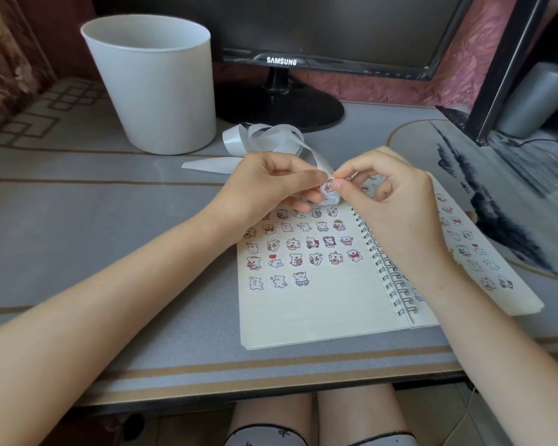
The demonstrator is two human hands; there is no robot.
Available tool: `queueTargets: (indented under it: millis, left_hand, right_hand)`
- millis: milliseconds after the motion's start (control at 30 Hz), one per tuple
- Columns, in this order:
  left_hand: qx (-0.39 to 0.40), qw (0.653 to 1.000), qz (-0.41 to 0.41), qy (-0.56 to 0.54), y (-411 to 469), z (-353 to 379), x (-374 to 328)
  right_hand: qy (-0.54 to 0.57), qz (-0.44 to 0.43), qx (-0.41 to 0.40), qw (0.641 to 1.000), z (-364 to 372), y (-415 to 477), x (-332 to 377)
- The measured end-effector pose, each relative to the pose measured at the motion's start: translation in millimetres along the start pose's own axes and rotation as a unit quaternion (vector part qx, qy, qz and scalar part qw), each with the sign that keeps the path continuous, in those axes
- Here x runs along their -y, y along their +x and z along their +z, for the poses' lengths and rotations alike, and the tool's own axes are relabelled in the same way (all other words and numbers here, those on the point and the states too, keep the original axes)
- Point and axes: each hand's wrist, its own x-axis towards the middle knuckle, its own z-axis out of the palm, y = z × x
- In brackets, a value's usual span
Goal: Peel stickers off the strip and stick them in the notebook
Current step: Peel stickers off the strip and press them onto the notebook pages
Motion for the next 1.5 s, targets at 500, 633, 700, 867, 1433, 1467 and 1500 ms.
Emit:
queueTargets:
  millis: [500, 633, 700, 867, 1433, 1467, 1500]
  left_hand:
    - [-0.010, 0.999, -0.032, -0.012, 0.5, -1.8, -1.6]
    - [-0.026, 0.999, -0.047, -0.012, 2.2, -2.4, -0.1]
    - [-0.029, 0.998, -0.051, 0.002, 2.9, -2.8, 1.2]
    - [-0.026, 0.997, -0.063, 0.026, 3.9, -2.7, 4.2]
    - [-0.025, 0.997, -0.065, 0.030, 4.4, -1.8, 3.5]
    - [-0.025, 0.997, -0.065, 0.030, 4.4, -1.8, 3.5]
    - [-0.025, 0.997, -0.065, 0.029, 4.4, -1.9, 3.5]
  right_hand:
    - [-0.095, -0.071, 0.009, 0.993, 0.2, -3.4, -0.9]
    - [-0.021, -0.011, 0.039, 0.999, -8.4, -9.3, 13.6]
    - [0.071, 0.075, 0.085, 0.991, -15.3, -12.7, 22.2]
    - [0.156, 0.213, 0.213, 0.941, -25.0, -25.3, 28.0]
    - [0.080, 0.217, 0.221, 0.947, -13.7, -40.1, 27.3]
    - [0.078, 0.218, 0.218, 0.948, -13.3, -40.7, 26.9]
    - [0.078, 0.218, 0.216, 0.949, -13.0, -41.2, 26.4]
